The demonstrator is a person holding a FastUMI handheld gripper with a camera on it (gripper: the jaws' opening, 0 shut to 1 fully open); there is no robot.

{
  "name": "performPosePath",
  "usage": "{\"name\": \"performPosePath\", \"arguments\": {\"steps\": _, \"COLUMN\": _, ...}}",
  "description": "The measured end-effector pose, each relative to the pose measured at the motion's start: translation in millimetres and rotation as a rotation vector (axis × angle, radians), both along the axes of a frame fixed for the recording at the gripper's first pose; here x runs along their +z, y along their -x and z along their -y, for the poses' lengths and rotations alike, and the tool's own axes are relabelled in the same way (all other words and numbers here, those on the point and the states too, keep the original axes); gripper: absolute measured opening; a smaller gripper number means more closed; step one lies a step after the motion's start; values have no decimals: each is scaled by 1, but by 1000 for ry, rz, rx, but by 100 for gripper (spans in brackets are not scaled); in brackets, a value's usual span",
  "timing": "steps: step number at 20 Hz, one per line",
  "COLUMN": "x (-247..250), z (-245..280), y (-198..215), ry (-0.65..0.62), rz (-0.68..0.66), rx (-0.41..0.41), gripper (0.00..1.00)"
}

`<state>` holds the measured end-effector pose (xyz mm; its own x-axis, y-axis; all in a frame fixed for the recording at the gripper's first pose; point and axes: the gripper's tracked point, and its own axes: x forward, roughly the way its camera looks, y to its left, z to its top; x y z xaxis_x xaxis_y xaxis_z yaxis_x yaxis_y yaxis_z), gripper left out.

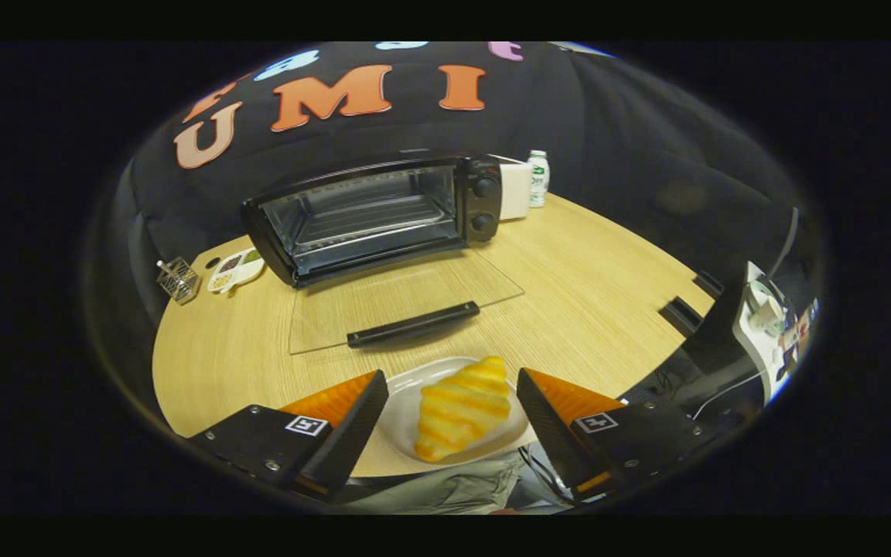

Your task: Open the toaster oven, put the food inside, and close the toaster oven door.

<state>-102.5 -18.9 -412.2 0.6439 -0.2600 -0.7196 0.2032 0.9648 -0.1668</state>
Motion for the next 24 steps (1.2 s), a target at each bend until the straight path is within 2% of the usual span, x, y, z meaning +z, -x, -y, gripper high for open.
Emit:
{"name": "performPosePath", "arguments": {"steps": 5, "x": -25, "z": 0, "y": 28, "ry": 9, "rz": -59, "rx": -83, "gripper": 100}}
{"name": "performPosePath", "arguments": {"steps": 18, "x": -76, "z": -6, "y": 39, "ry": -28, "rz": -195, "rx": -151, "gripper": 99}}
{"name": "performPosePath", "arguments": {"steps": 19, "x": -78, "z": -3, "y": 41, "ry": -26, "rz": -202, "rx": -154, "gripper": 95}}
{"name": "performPosePath", "arguments": {"steps": 21, "x": -79, "z": -4, "y": 40, "ry": -43, "rz": -197, "rx": -156, "gripper": 78}}
{"name": "performPosePath", "arguments": {"steps": 24, "x": -79, "z": -6, "y": 39, "ry": -74, "rz": -178, "rx": -171, "gripper": 61}}
